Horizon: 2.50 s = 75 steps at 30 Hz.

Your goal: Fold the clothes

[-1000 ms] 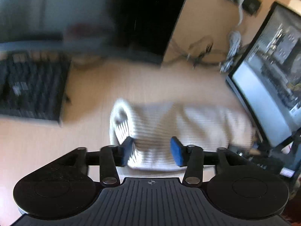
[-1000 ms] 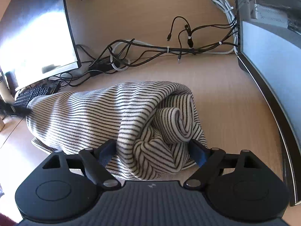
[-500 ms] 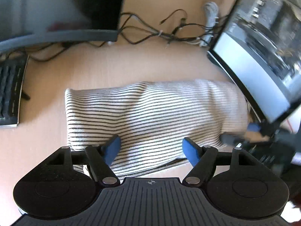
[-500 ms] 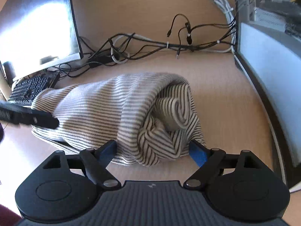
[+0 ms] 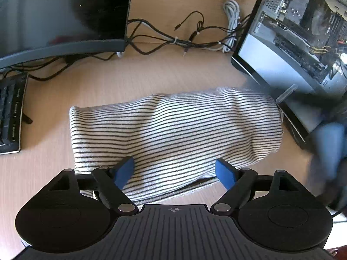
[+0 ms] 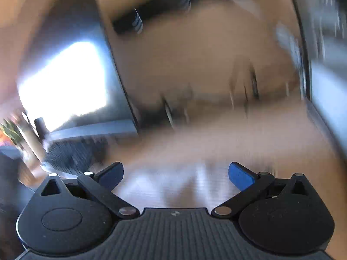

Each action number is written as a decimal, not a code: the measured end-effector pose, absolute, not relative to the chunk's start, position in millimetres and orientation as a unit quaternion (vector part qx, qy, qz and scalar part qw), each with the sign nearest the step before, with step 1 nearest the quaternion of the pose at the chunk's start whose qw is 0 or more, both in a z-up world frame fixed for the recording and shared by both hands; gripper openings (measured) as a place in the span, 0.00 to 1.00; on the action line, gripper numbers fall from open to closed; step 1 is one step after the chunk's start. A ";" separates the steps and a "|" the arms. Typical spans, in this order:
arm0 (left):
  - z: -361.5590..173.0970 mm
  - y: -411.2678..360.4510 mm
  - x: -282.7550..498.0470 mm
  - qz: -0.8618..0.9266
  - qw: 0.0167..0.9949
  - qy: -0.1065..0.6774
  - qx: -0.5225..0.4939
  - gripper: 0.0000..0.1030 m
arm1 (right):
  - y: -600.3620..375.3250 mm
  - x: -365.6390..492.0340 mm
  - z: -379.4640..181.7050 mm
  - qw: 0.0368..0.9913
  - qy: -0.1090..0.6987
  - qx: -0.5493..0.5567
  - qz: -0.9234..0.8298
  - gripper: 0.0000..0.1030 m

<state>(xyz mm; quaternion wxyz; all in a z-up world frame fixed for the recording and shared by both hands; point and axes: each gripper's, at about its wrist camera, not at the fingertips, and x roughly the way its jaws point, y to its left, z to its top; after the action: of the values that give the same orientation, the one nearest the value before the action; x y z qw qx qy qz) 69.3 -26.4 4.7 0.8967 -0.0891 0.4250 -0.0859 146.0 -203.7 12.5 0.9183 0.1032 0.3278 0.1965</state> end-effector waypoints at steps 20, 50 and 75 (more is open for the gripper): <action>35.5 18.5 62.7 -0.005 0.914 0.389 -0.113 0.89 | -227.6 117.0 15.4 0.945 0.315 0.022 0.091 1.00; 12.5 7.9 101.3 0.010 0.903 0.420 -0.096 0.84 | -253.0 162.2 -19.4 0.926 0.370 0.022 0.072 1.00; -2.6 -18.2 113.6 -0.040 0.912 0.403 -0.070 0.92 | -227.8 169.6 -8.0 0.924 0.340 0.074 0.157 1.00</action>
<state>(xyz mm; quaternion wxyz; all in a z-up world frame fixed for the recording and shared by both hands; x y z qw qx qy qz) 113.6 -18.2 -2.6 0.9117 -0.0701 0.4028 -0.0398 169.6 -227.8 -8.0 0.9241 0.0741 0.3403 0.1574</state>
